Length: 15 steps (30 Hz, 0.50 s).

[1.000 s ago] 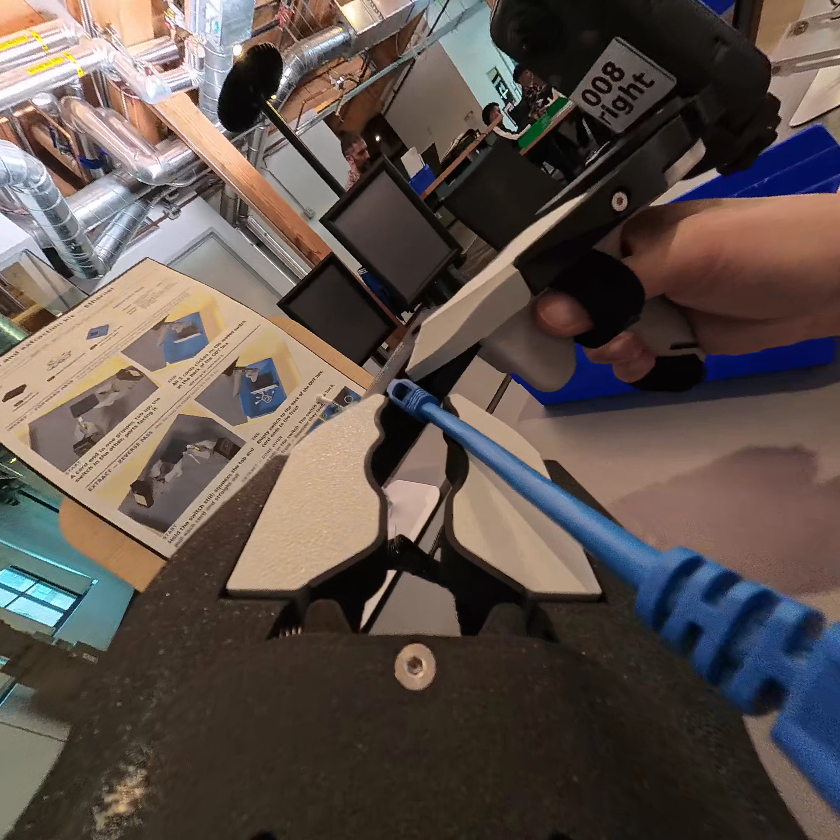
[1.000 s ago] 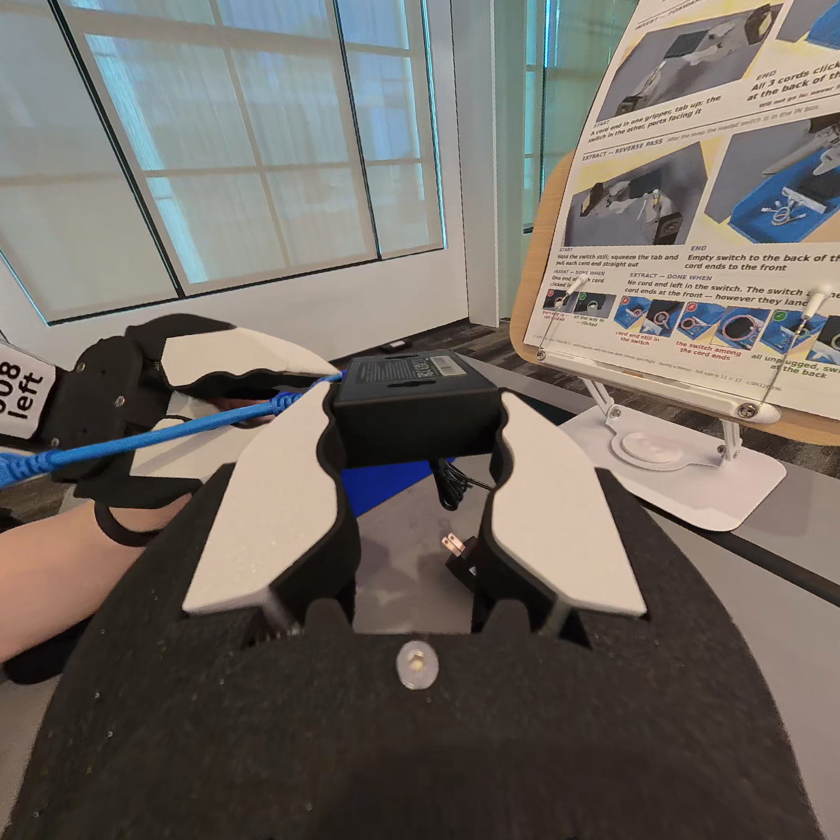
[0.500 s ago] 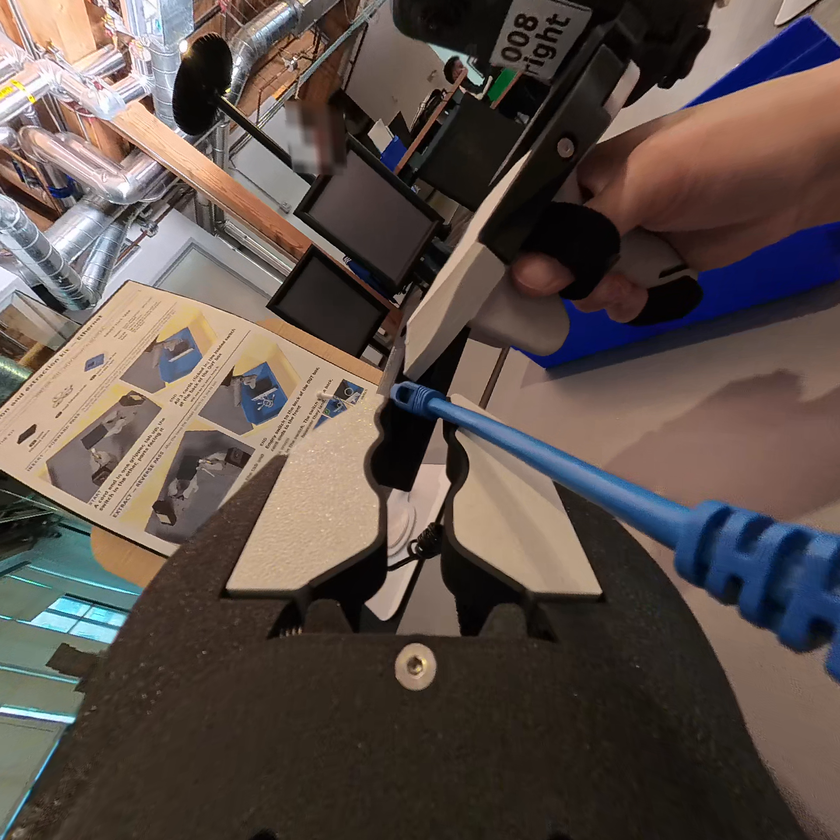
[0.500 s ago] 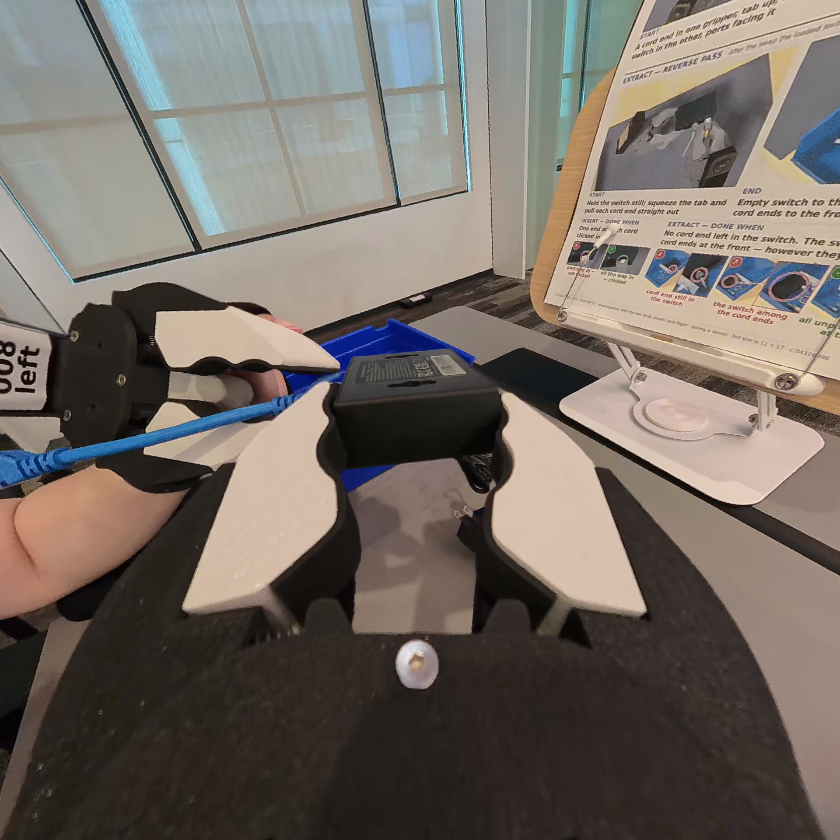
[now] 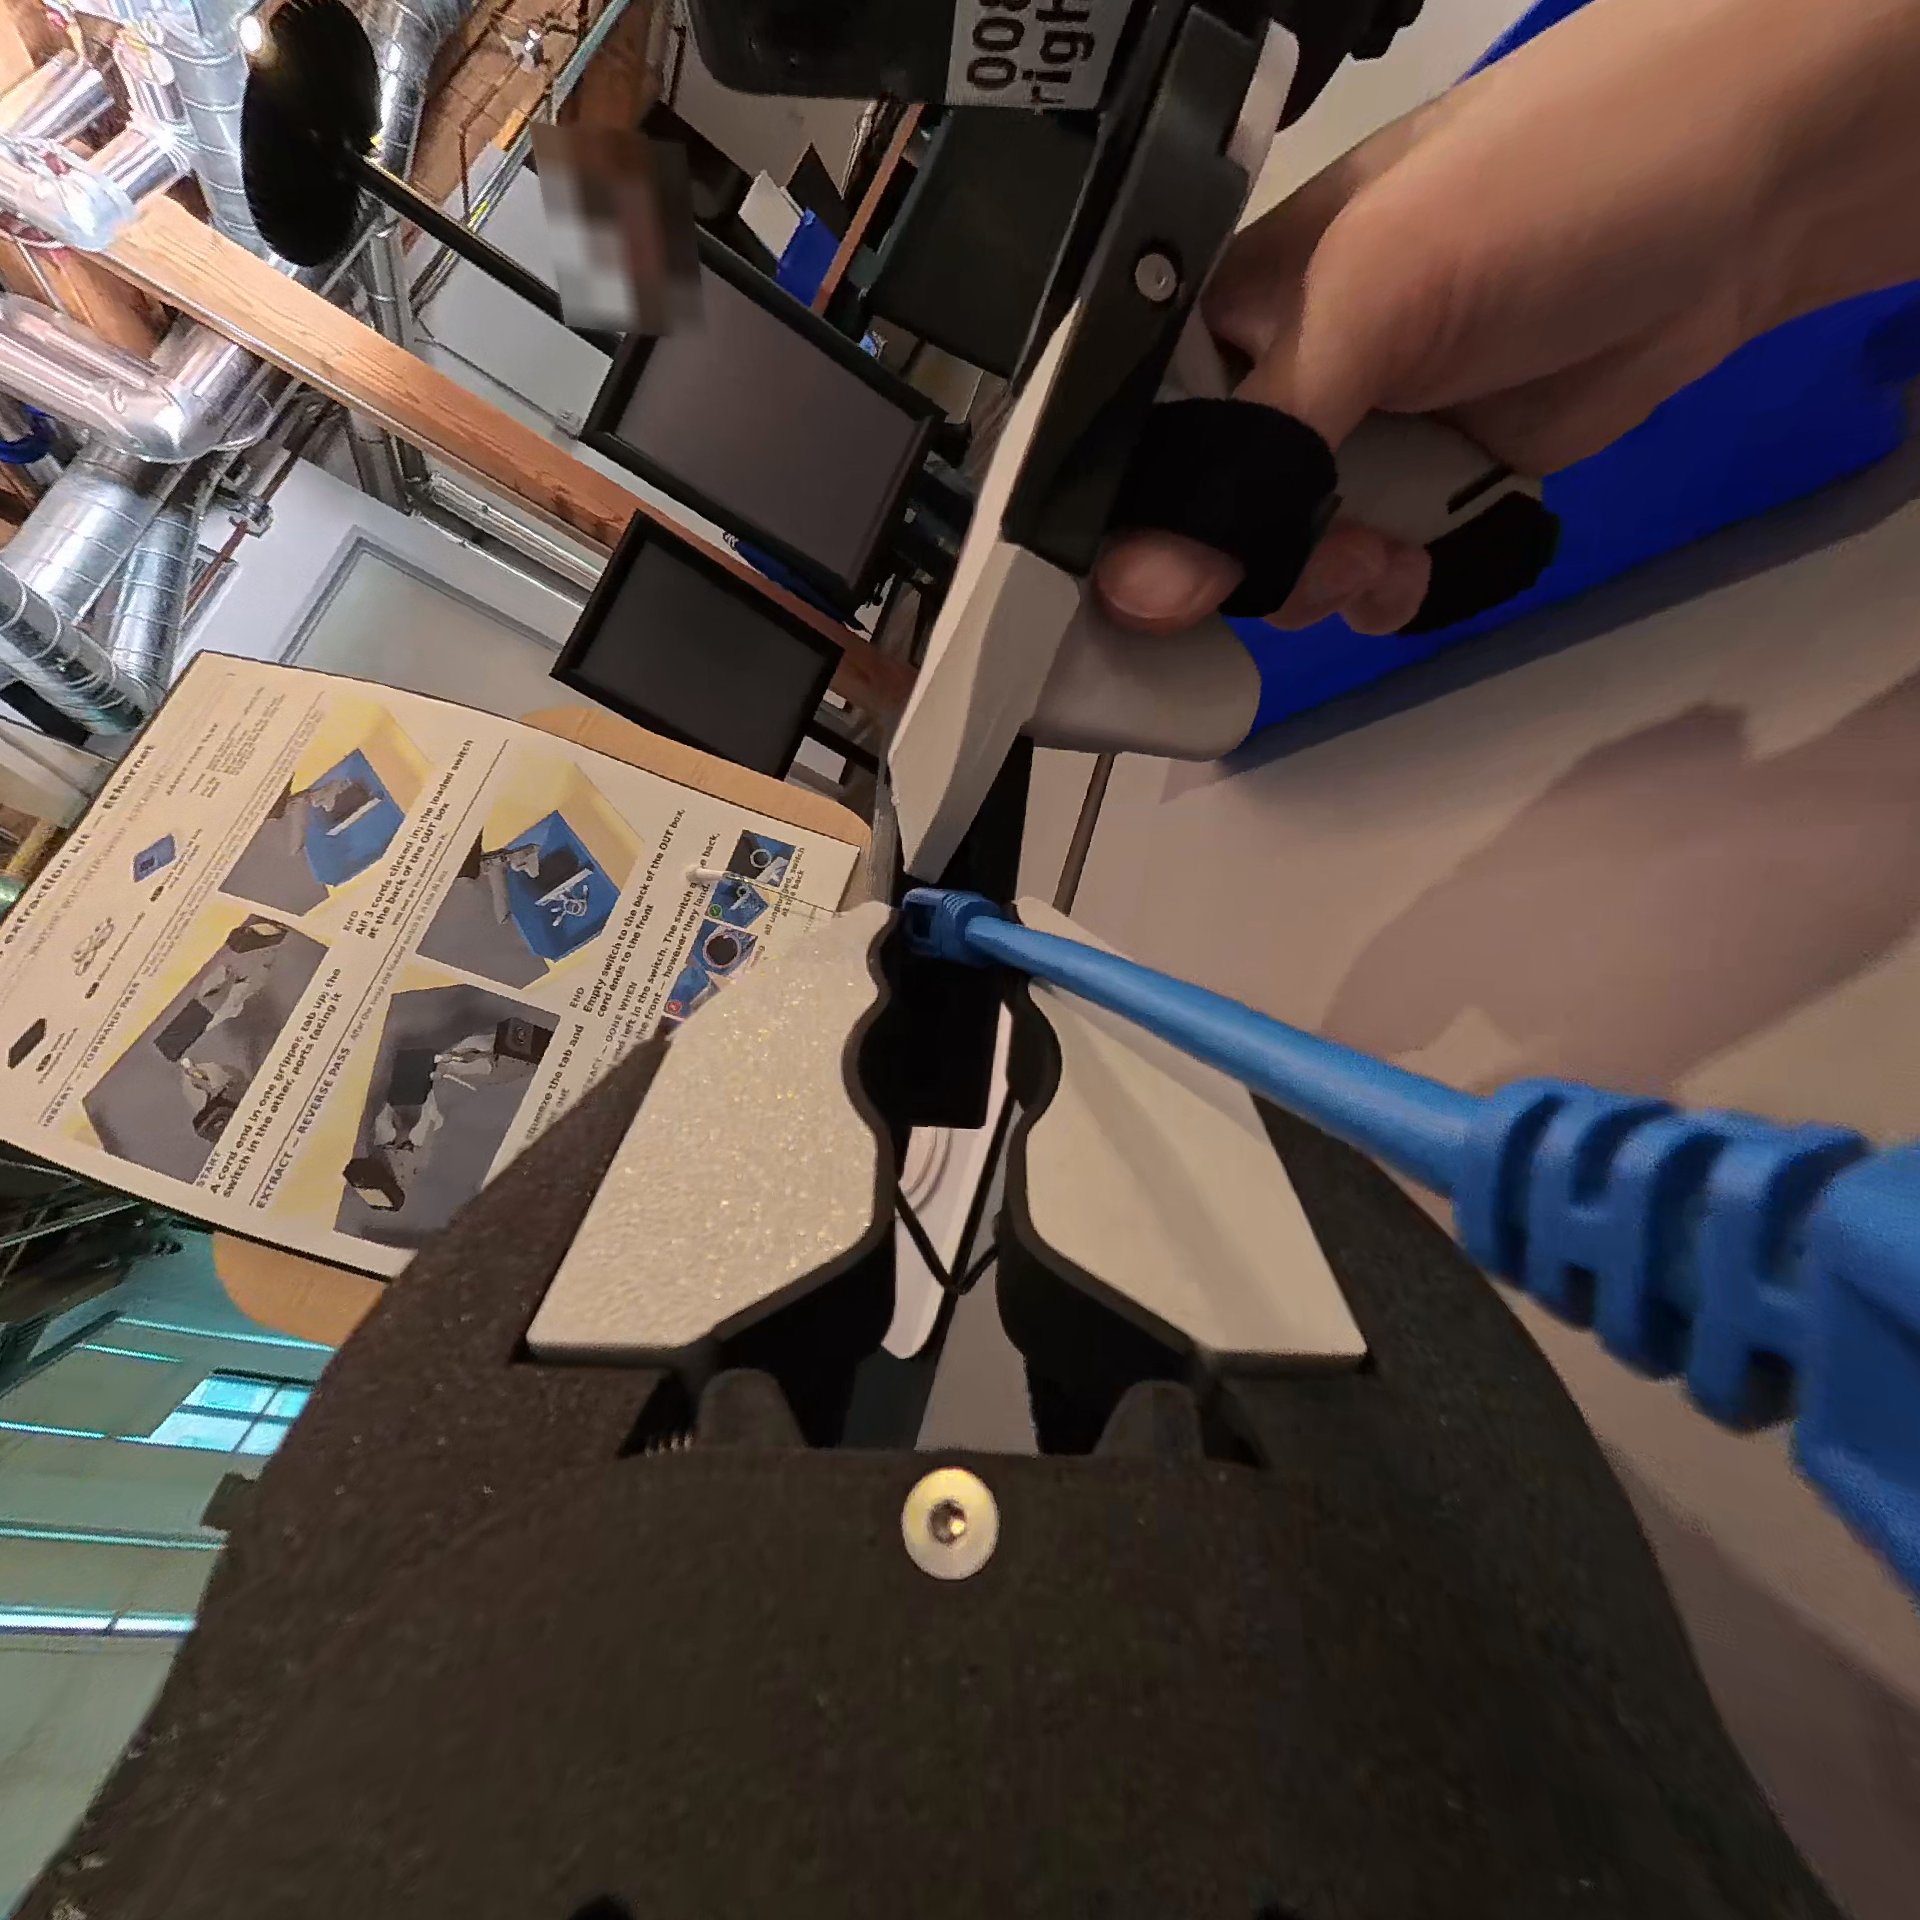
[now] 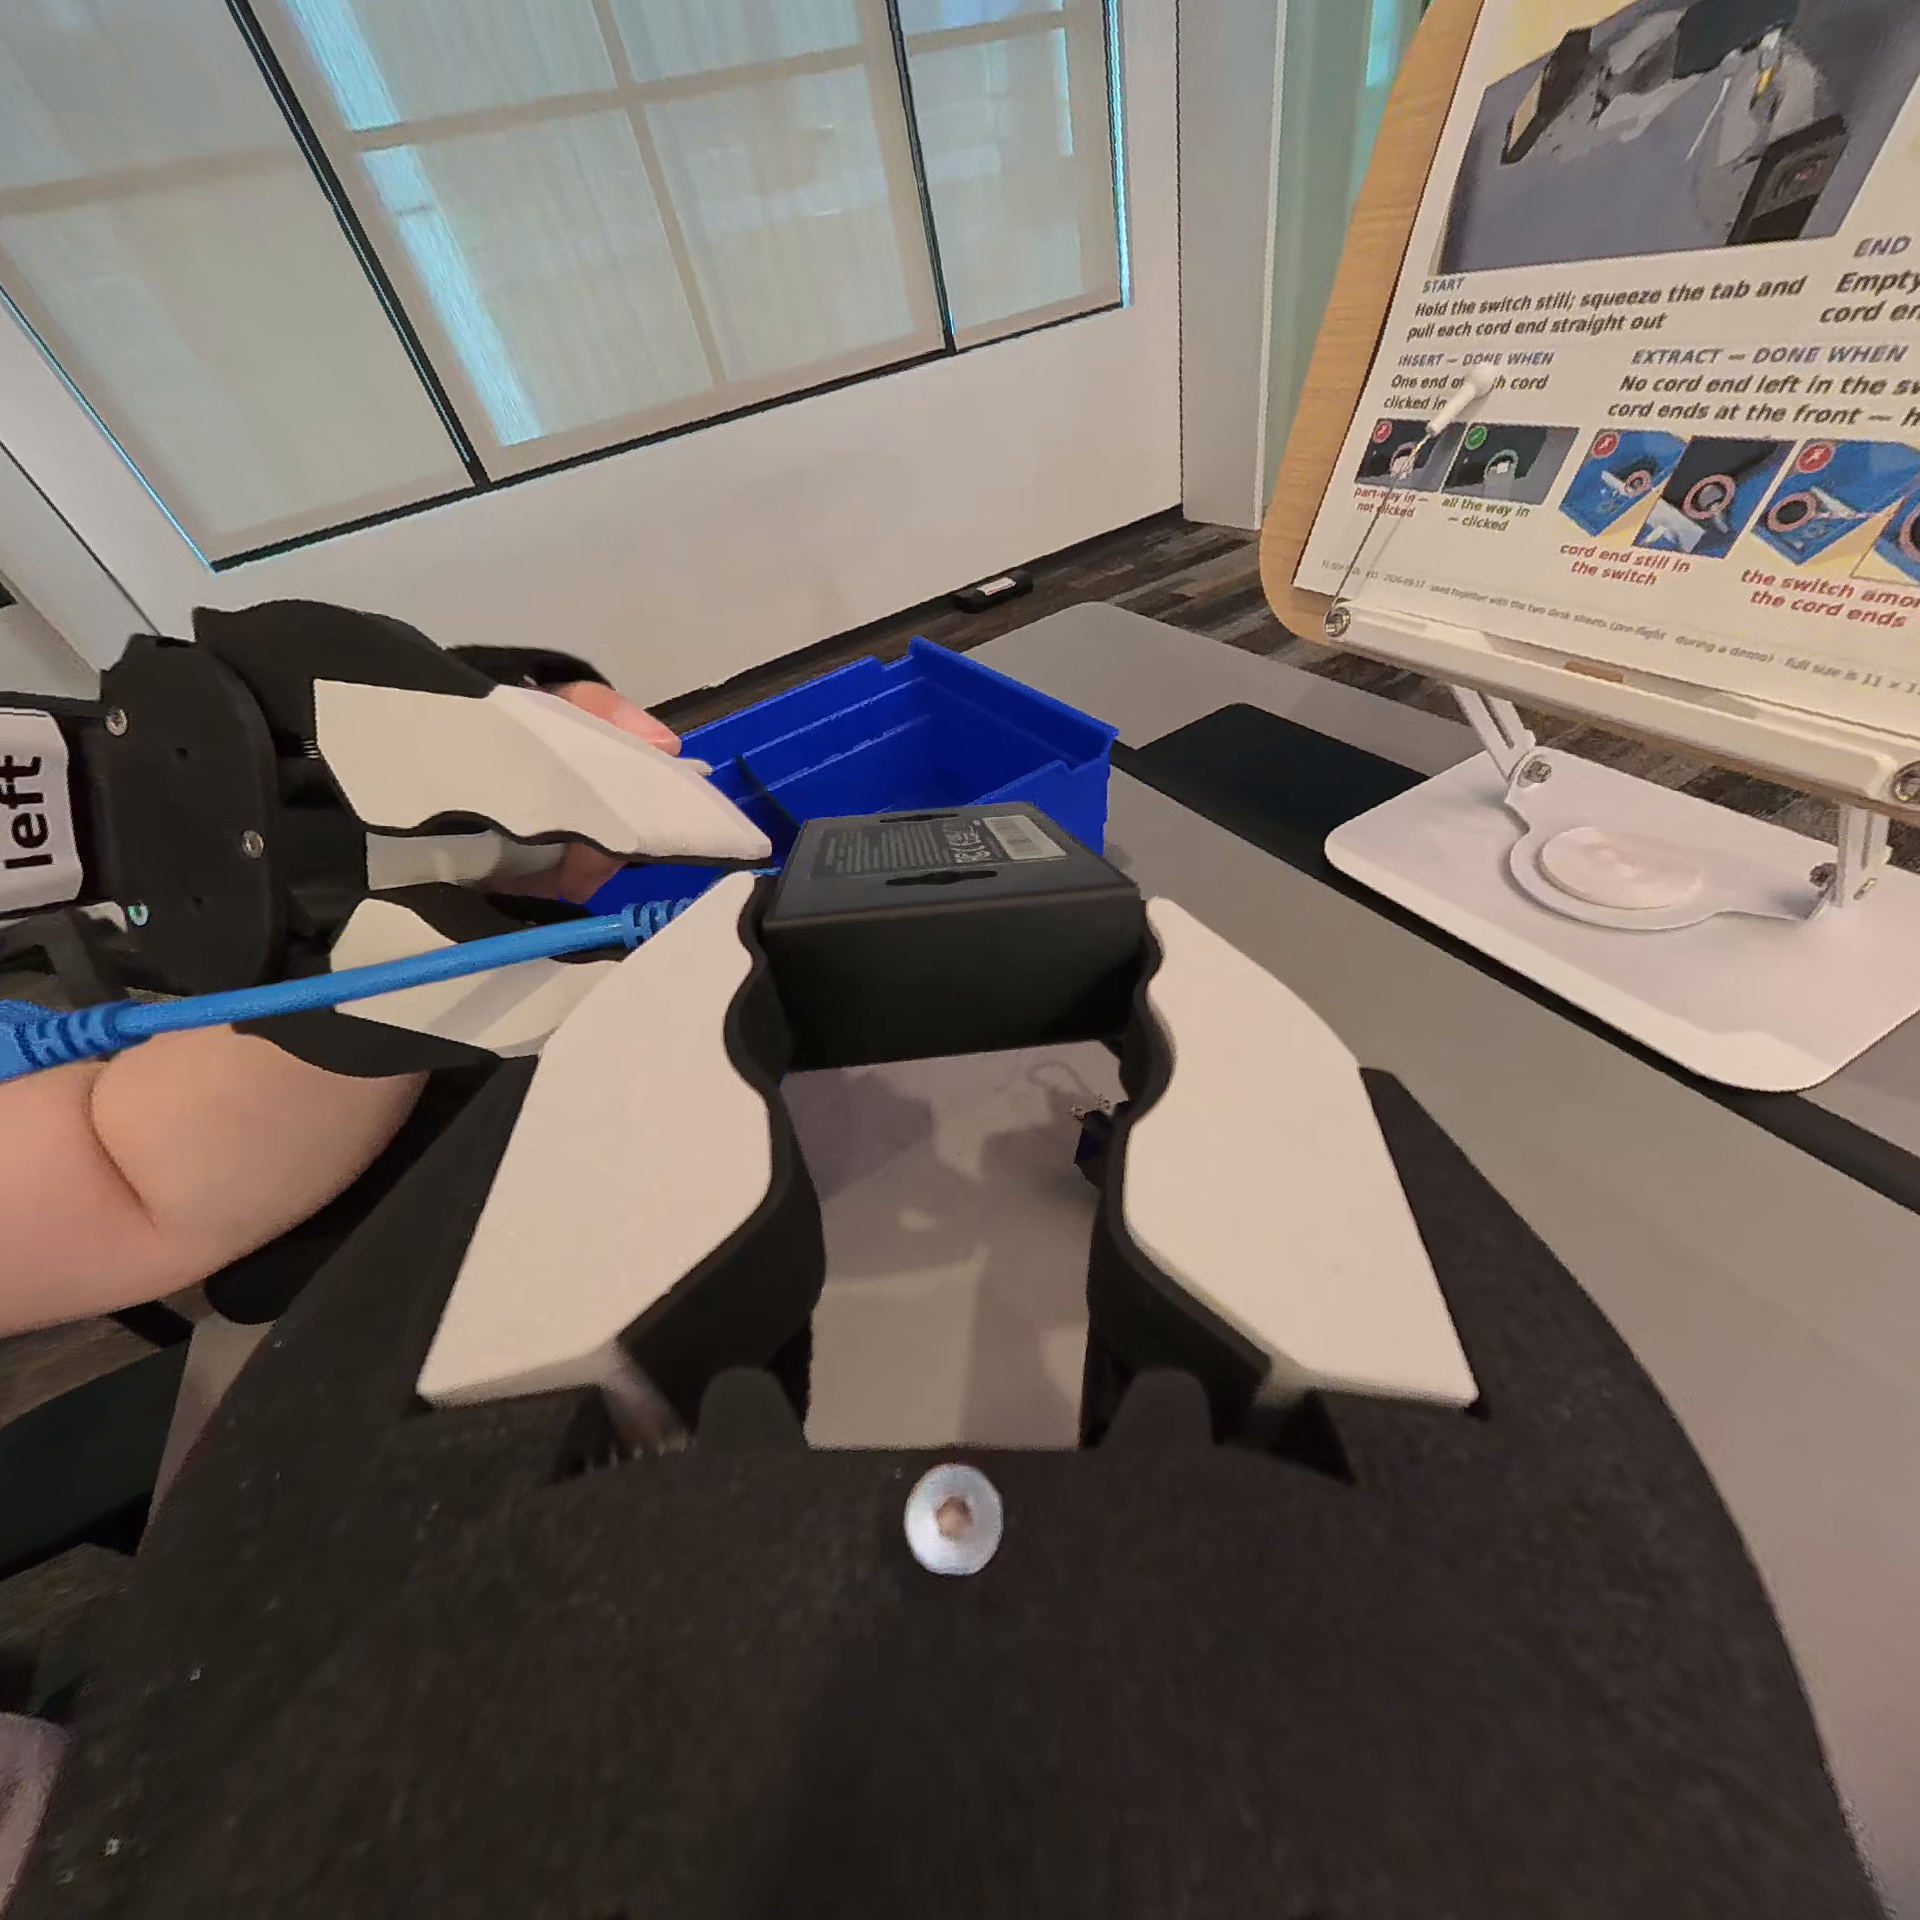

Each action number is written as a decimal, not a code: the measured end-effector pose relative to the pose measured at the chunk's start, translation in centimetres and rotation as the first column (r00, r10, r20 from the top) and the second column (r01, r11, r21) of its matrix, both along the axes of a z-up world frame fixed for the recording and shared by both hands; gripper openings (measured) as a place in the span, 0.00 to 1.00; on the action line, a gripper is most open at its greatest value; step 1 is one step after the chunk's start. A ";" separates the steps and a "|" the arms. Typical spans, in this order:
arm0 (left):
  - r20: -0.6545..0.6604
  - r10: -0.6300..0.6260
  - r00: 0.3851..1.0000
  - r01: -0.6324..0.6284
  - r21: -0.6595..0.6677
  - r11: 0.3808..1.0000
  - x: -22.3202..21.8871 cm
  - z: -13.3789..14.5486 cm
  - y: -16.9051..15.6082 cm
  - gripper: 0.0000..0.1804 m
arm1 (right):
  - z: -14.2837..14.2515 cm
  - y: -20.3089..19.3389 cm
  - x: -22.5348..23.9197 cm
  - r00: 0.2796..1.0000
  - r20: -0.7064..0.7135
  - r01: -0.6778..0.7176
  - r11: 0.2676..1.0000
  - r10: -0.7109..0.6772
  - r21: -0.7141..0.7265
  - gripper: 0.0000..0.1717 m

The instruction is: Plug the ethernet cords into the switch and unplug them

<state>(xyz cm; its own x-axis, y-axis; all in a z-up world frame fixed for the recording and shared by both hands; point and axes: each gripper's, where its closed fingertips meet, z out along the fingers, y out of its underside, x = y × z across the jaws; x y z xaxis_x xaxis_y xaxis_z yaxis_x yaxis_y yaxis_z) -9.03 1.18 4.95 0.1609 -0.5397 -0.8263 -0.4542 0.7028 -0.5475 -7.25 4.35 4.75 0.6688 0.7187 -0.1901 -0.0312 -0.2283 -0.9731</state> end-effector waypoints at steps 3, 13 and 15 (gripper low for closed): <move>-0.019 0.010 1.000 -0.010 -0.028 1.000 0.1 -0.4 0.1 0.08 | -0.6 0.1 0.1 1.000 -0.015 -0.020 0.998 0.019 -0.053 0.36; -0.097 0.039 0.994 -0.045 -0.060 0.997 0.4 -2.2 0.7 0.07 | -1.9 0.8 0.4 1.000 -0.011 -0.015 0.994 0.014 -0.110 0.36; -0.100 0.041 0.994 -0.047 -0.056 0.997 0.4 -2.2 0.7 0.07 | -2.1 0.8 0.4 1.000 -0.015 -0.018 0.993 0.016 -0.118 0.36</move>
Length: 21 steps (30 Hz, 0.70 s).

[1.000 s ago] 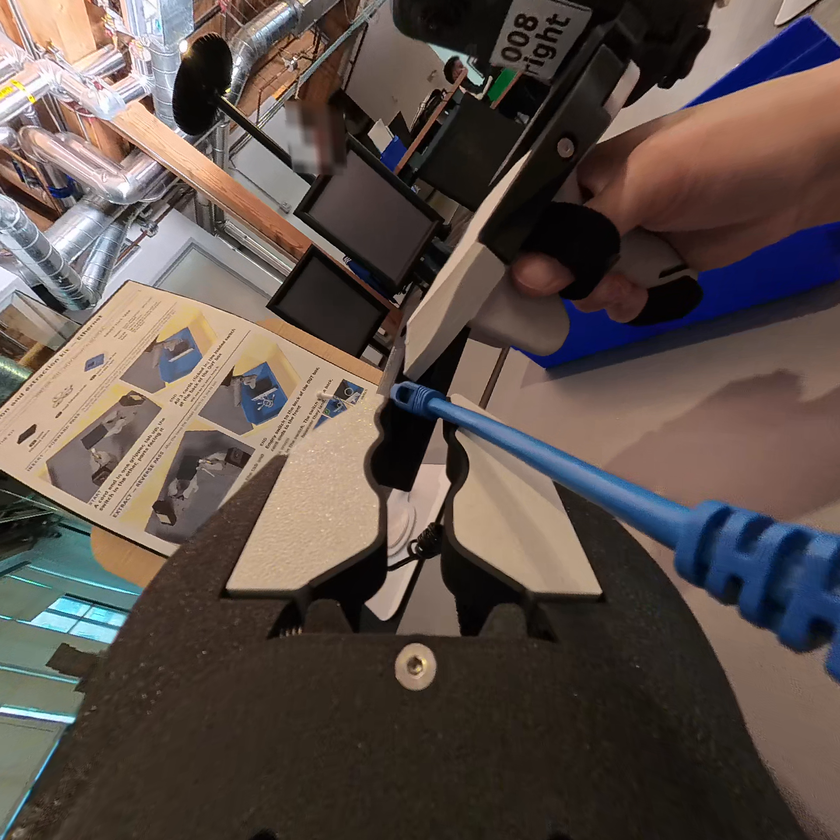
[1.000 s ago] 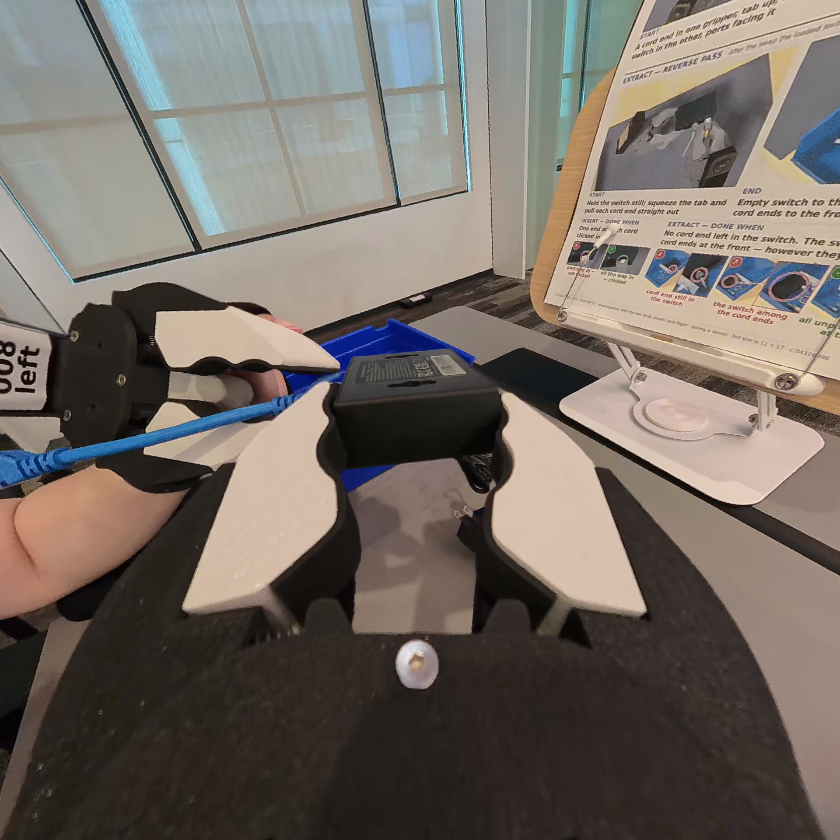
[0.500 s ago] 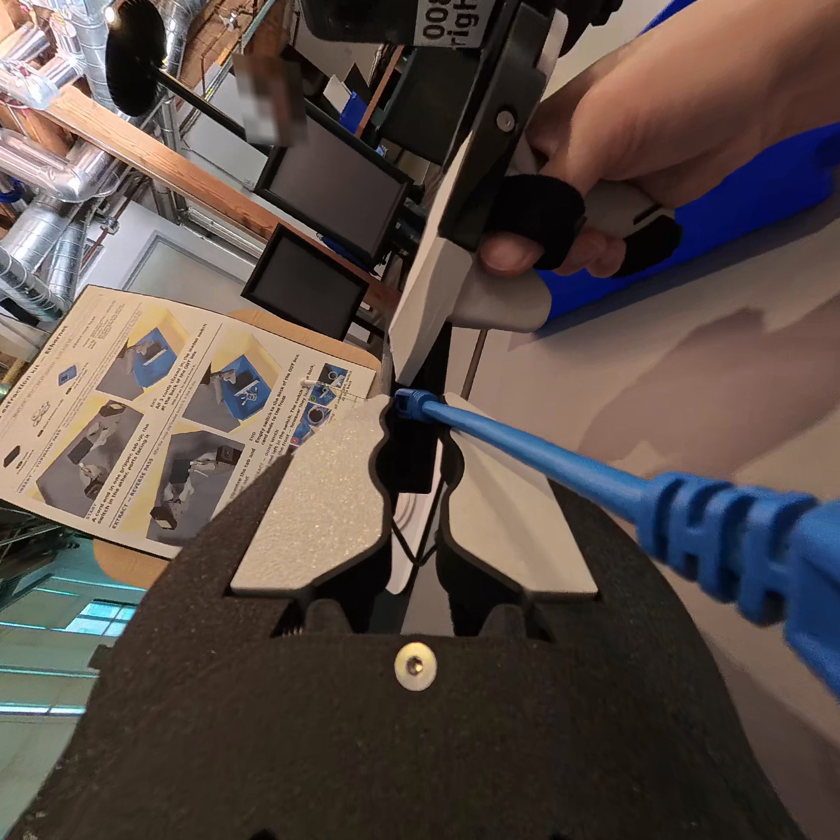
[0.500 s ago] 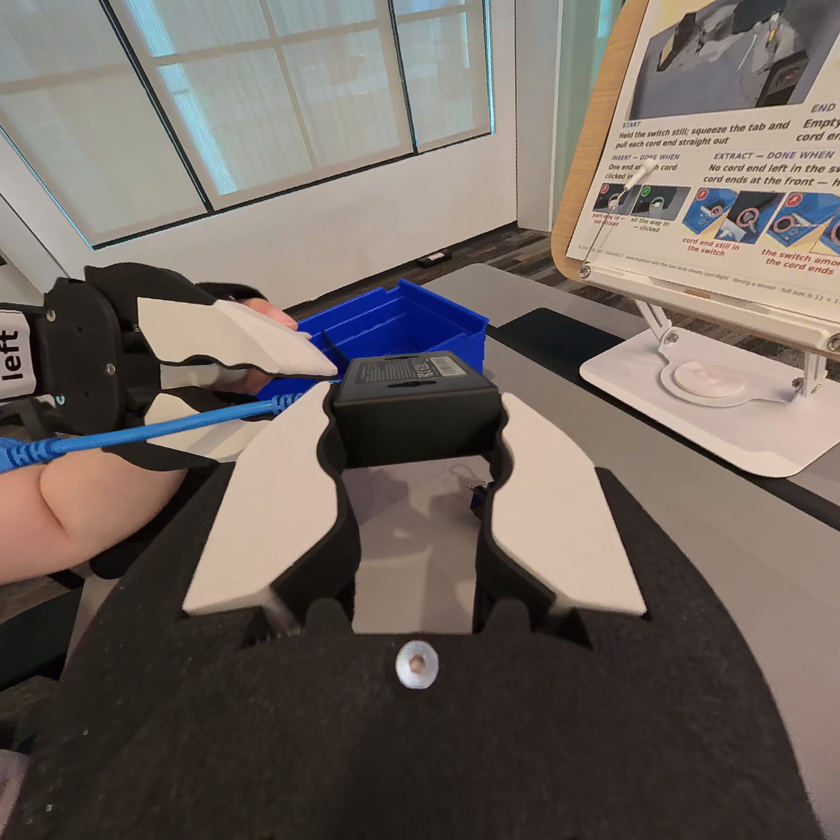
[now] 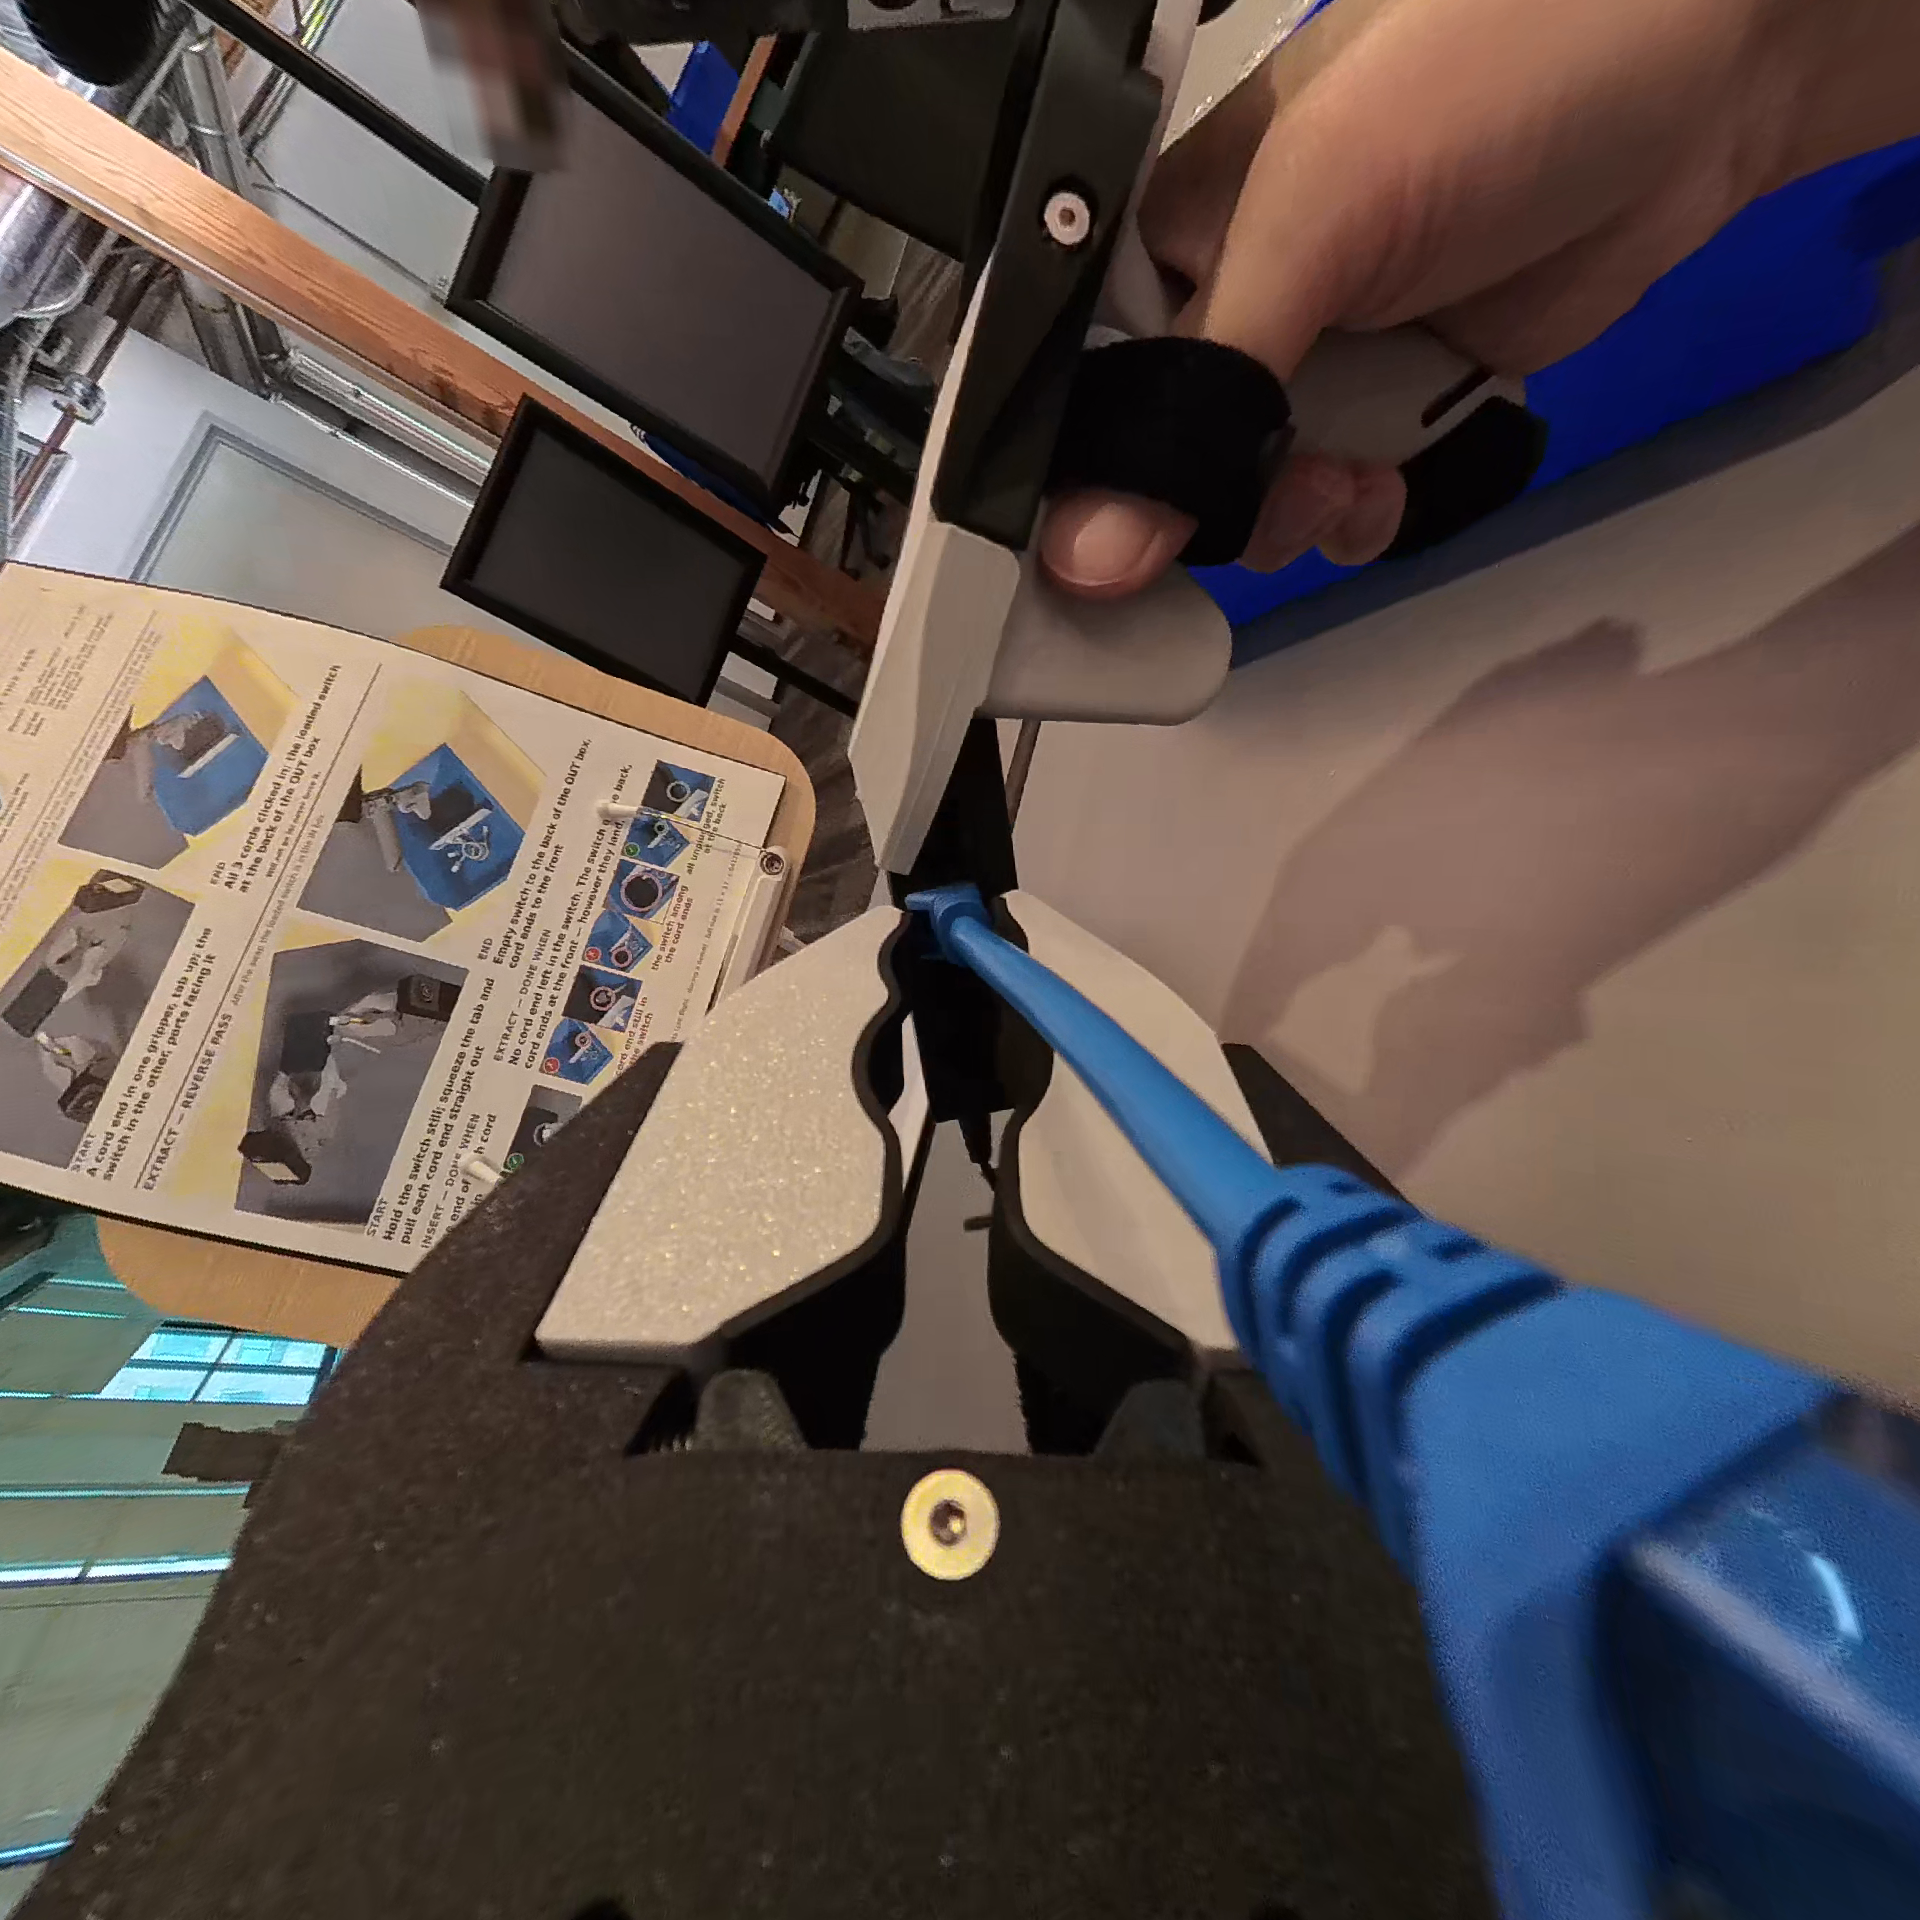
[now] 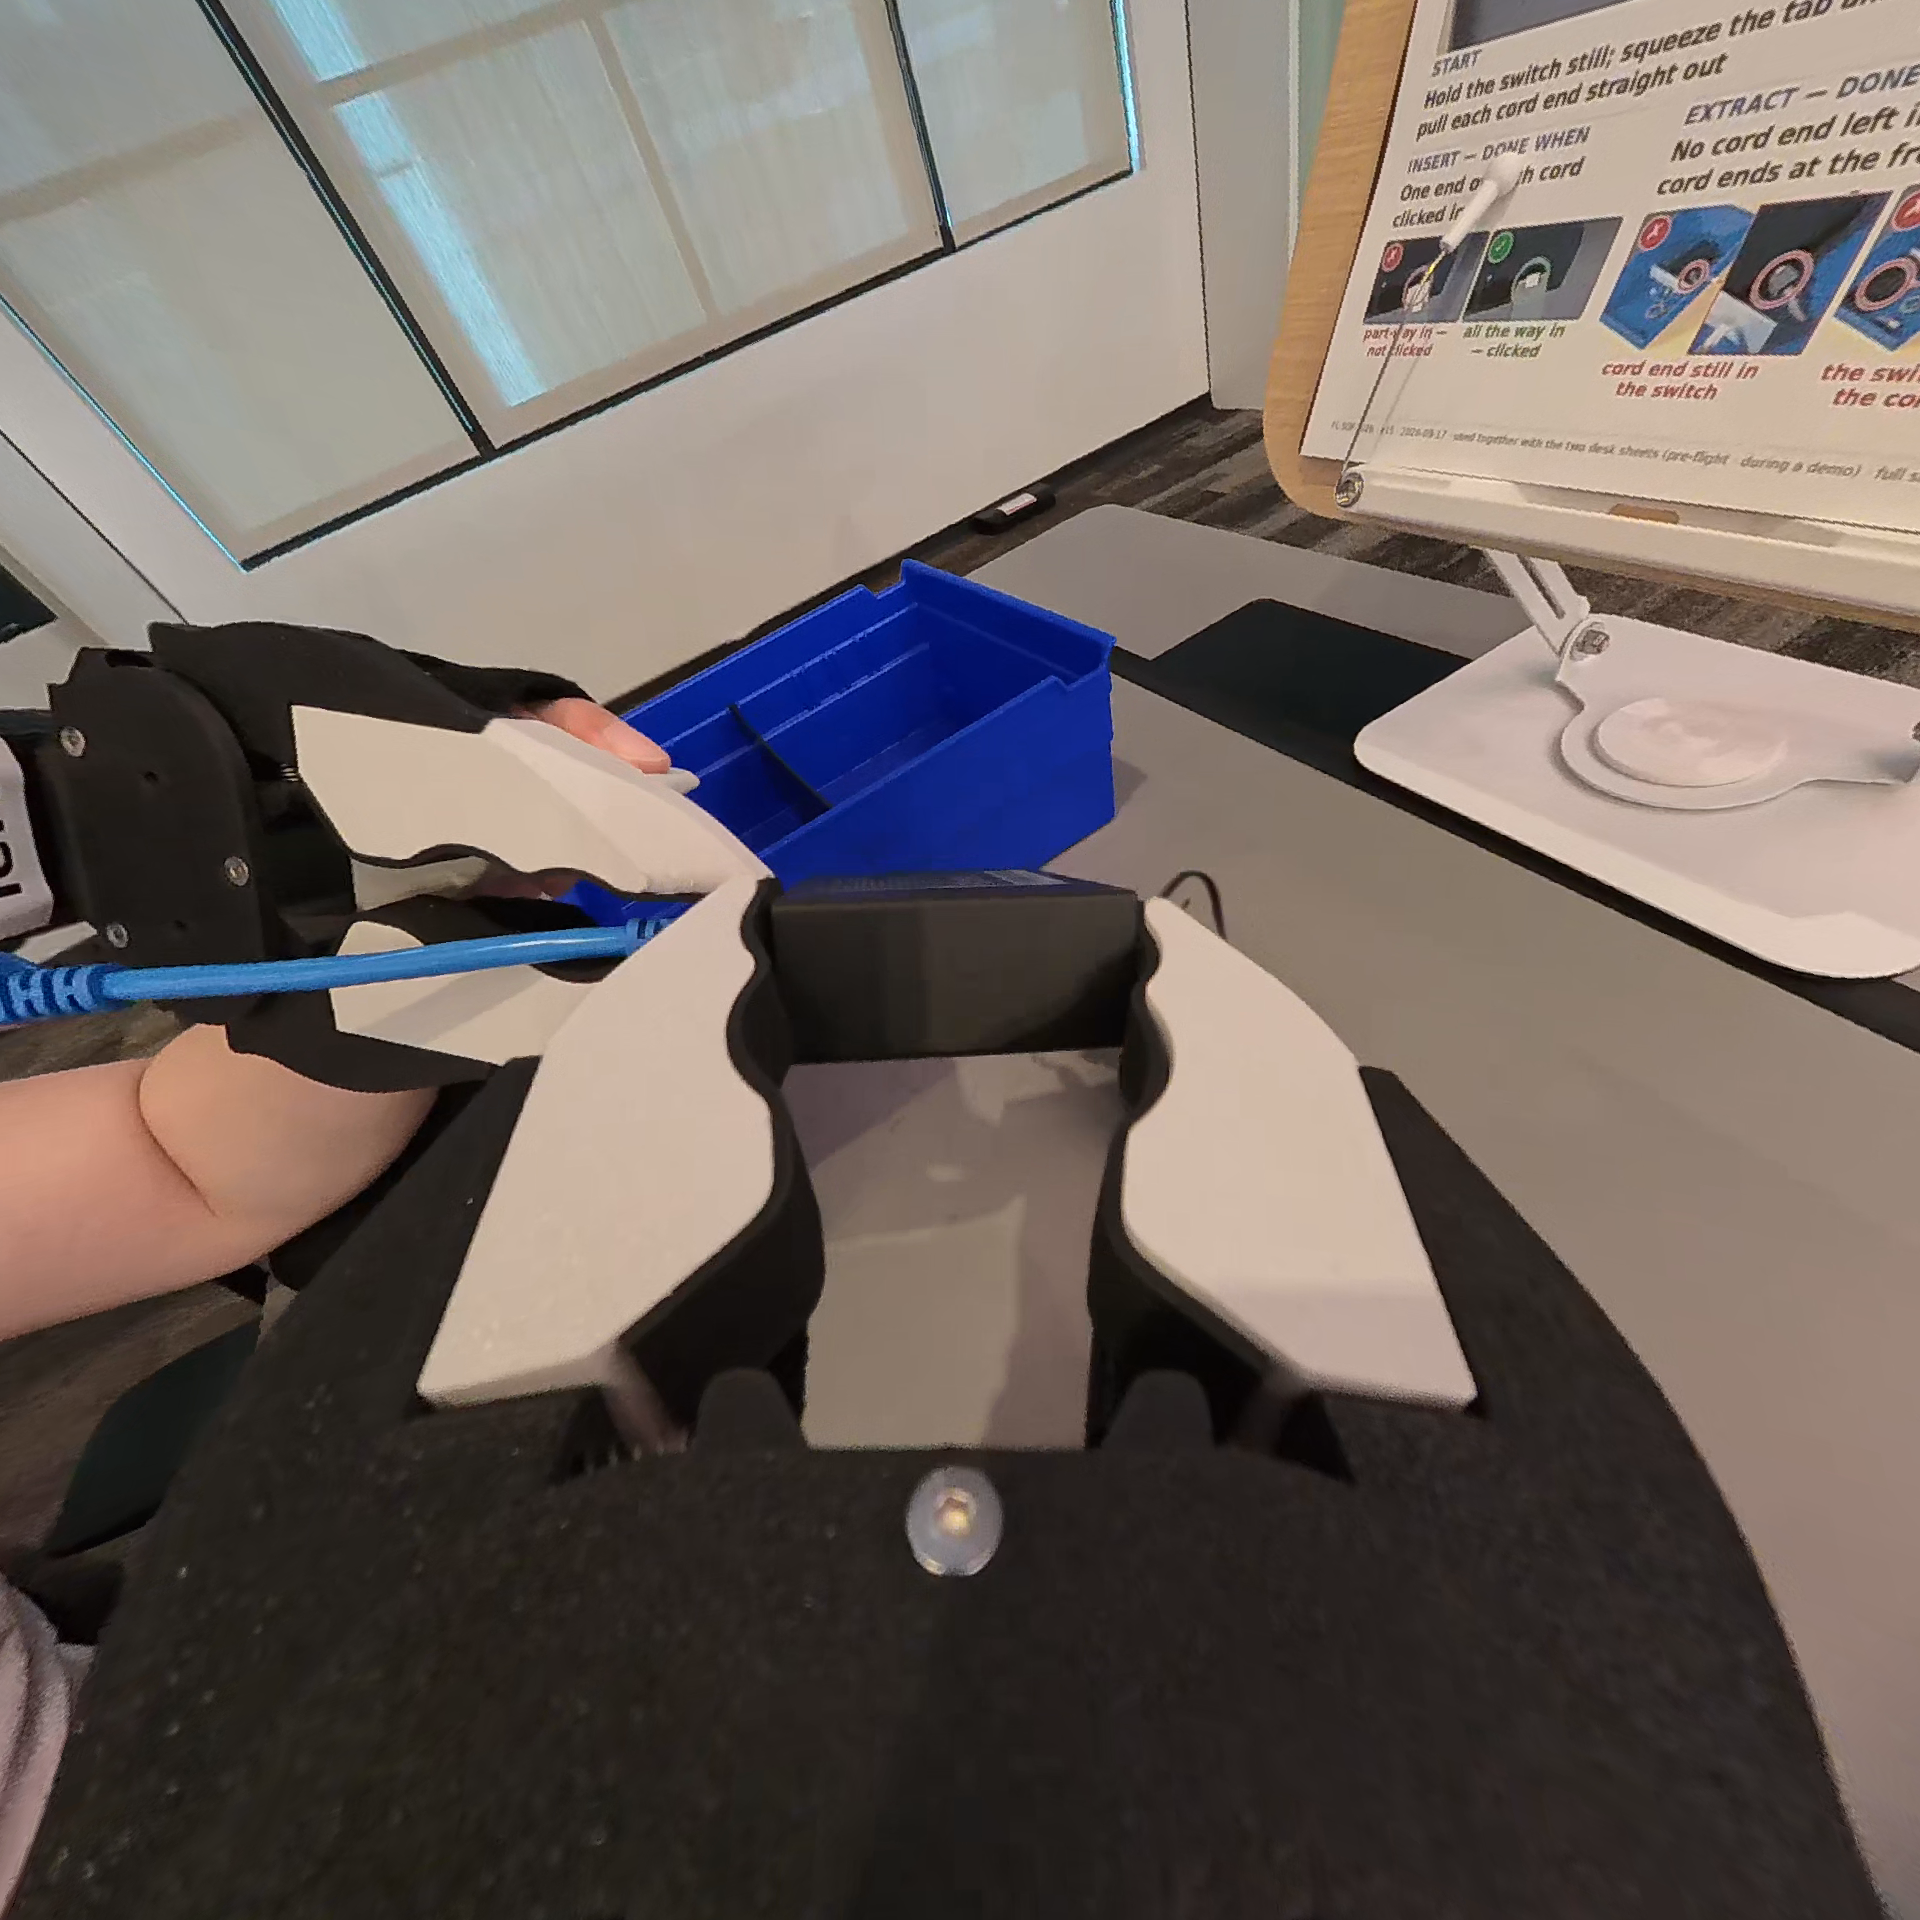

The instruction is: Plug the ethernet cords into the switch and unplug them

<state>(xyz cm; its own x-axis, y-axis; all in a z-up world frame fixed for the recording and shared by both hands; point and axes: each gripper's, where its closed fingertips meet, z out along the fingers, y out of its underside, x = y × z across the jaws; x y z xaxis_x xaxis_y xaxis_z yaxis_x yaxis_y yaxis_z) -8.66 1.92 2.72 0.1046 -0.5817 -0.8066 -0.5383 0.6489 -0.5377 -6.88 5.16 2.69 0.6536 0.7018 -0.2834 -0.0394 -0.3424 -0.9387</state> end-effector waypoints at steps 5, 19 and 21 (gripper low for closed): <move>-0.002 -0.001 1.000 0.001 -0.008 1.000 0.0 0.0 0.0 0.06 | -0.4 -0.1 -0.1 1.000 -0.003 -0.021 0.999 0.020 -0.034 0.36; -0.031 -0.014 0.999 0.014 -0.025 1.000 0.2 -0.6 -0.2 0.07 | -1.2 -0.3 -0.1 0.998 0.044 -0.033 0.997 0.036 -0.068 0.37; -0.019 -0.021 1.000 0.020 -0.069 0.997 0.2 -0.7 -0.1 0.08 | -1.3 -0.2 -0.1 0.998 0.054 -0.019 0.997 0.022 -0.070 0.37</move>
